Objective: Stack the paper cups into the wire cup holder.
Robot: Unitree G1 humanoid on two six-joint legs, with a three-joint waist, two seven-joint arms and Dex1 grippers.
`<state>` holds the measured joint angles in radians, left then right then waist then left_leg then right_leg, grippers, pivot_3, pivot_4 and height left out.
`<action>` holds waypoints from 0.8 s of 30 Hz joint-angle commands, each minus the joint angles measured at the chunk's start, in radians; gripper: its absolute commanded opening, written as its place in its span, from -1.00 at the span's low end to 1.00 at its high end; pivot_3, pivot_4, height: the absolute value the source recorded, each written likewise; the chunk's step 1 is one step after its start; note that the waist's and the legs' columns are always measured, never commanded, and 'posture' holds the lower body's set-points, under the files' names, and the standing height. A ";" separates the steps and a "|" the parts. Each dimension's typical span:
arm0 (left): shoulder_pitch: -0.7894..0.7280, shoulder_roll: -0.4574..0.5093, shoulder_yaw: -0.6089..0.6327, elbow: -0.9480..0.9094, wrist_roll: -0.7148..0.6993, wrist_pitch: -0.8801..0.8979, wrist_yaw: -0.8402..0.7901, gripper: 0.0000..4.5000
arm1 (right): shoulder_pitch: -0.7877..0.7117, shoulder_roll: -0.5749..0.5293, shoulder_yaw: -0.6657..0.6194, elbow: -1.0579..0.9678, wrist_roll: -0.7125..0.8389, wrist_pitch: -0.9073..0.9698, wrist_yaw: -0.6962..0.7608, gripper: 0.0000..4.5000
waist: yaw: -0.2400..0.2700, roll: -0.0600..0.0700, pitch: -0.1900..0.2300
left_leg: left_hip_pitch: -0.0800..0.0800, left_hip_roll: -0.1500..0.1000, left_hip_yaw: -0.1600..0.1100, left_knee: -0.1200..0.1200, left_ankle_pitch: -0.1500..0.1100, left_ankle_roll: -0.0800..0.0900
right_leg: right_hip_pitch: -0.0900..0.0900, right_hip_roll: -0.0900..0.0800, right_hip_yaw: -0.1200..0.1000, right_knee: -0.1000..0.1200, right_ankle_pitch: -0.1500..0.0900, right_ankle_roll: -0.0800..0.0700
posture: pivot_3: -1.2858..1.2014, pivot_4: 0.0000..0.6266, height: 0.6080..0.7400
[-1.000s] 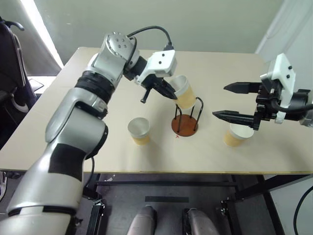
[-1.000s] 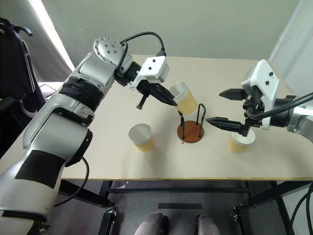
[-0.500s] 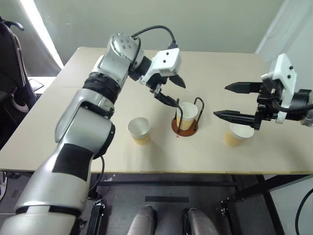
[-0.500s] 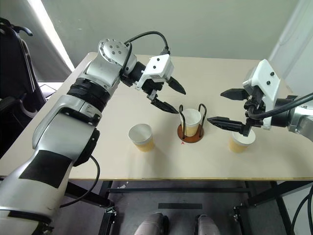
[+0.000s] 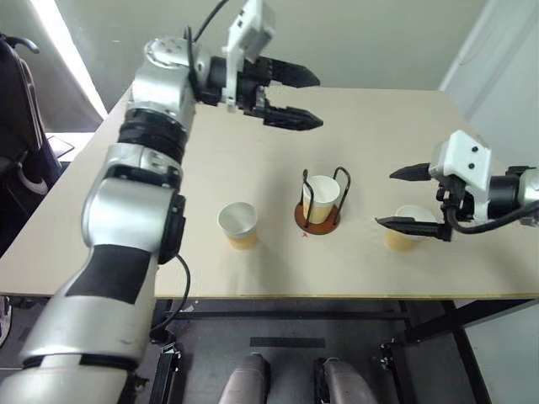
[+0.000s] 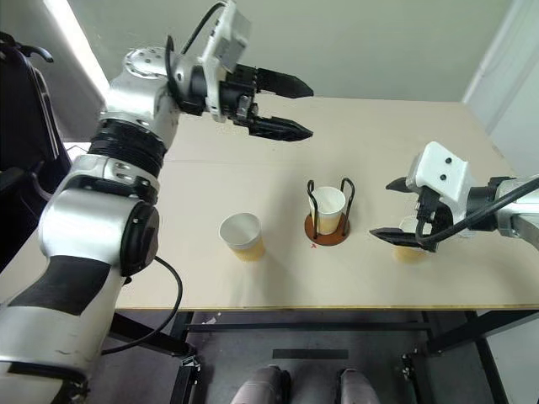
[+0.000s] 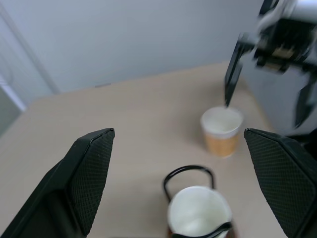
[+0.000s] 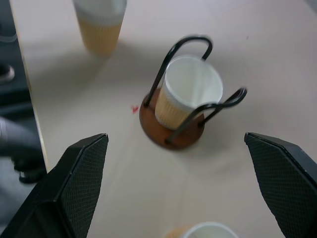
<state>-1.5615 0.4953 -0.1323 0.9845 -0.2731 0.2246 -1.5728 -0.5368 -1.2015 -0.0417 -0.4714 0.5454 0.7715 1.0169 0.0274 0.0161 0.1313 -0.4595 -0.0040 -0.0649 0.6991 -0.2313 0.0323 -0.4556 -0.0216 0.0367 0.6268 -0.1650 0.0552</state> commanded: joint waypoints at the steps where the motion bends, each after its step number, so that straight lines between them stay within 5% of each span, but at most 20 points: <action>1: 0.078 0.111 -0.075 -0.199 -0.111 0.131 -0.042 1.00 | 0.027 -0.054 0.041 0.037 -0.112 -0.094 0.043 1.00 | -0.001 0.000 0.000 | 0.001 0.001 -0.001 0.000 0.000 0.000 | 0.000 0.000 0.001 0.000 0.000 0.000 | 0.03 -0.52 1.00; 7: 0.196 0.281 -0.193 -0.412 -0.220 0.177 -0.042 1.00 | 0.056 -0.085 0.117 0.167 -0.275 -0.255 0.105 1.00 | 0.002 0.000 0.000 | 0.002 0.000 -0.002 0.002 0.000 -0.001 | 0.001 0.000 0.002 0.001 0.001 0.000 | 0.03 -0.52 1.00; 20: 0.278 0.334 -0.162 -0.478 -0.197 0.167 -0.042 1.00 | 0.012 -0.011 0.220 0.299 -0.436 -0.384 0.204 1.00 | -0.003 0.000 -0.001 | 0.006 0.000 -0.003 0.001 0.000 0.001 | 0.006 -0.001 0.001 0.000 0.001 -0.002 | 0.03 -0.52 1.00; 24: 0.297 0.341 -0.159 -0.483 -0.179 0.148 -0.042 1.00 | -0.010 0.035 0.268 0.339 -0.495 -0.418 0.220 0.60 | -0.004 0.000 -0.001 | 0.006 0.000 -0.003 0.000 0.000 0.001 | 0.006 -0.001 0.000 0.000 0.002 -0.002 | 0.03 -0.52 1.00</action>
<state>-1.2622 0.8185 -0.3227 0.5276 -0.4624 0.3890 -1.5813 -0.5246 -1.1720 0.2210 -0.1375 0.0777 0.3755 1.2283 0.0230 0.0160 0.1307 -0.4534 -0.0037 -0.0686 0.6996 -0.2314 0.0329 -0.4500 -0.0228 0.0373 0.6269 -0.1633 0.0532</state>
